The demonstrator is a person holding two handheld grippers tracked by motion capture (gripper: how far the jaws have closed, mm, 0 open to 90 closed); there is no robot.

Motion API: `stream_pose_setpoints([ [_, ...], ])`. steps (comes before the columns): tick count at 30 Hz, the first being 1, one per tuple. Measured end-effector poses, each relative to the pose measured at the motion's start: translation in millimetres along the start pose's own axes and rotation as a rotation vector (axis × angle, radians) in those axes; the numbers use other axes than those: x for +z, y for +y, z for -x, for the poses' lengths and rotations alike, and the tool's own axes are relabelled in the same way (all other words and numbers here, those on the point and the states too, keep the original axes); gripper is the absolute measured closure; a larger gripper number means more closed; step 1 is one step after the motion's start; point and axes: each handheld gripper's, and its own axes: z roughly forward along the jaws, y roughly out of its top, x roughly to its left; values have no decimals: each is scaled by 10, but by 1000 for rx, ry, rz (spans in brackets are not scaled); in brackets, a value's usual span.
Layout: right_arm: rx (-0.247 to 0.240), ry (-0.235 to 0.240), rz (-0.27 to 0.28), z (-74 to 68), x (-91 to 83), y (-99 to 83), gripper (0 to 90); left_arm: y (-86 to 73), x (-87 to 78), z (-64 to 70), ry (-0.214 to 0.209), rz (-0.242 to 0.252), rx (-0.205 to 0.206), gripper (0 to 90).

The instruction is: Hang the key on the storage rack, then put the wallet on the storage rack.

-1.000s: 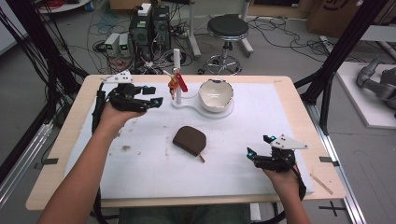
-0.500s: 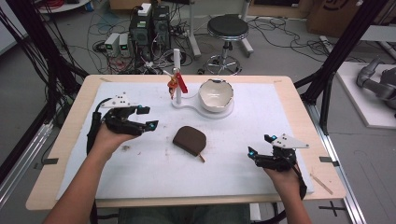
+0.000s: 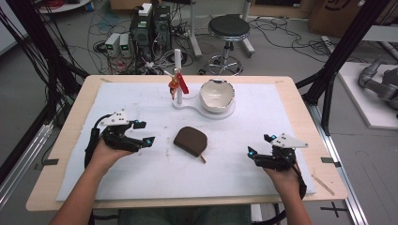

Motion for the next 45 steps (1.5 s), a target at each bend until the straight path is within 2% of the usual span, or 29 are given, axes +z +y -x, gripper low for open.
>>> stream_pose_setpoints([
  [4,13,1,12,24,47,26,199,-28,-70,-6,8,-1,16,236],
  [8,6,6,-7,1,88,21,199,-7,-124,-2,11,19,26,223],
  [11,7,3,-7,-2,89,33,200,-7,-128,9,7,13,41,222],
  [19,18,-7,-8,0,80,25,199,-18,-111,4,6,2,36,216],
  [25,16,0,-13,17,96,18,199,-48,-49,8,24,8,12,216],
  [30,16,1,-15,13,88,15,199,-47,-46,22,19,1,21,216],
  [35,12,6,-11,-34,88,31,199,-89,-82,-19,32,6,-1,216],
  [45,-21,48,-12,-175,157,86,200,-116,-178,-58,49,31,-2,216],
])
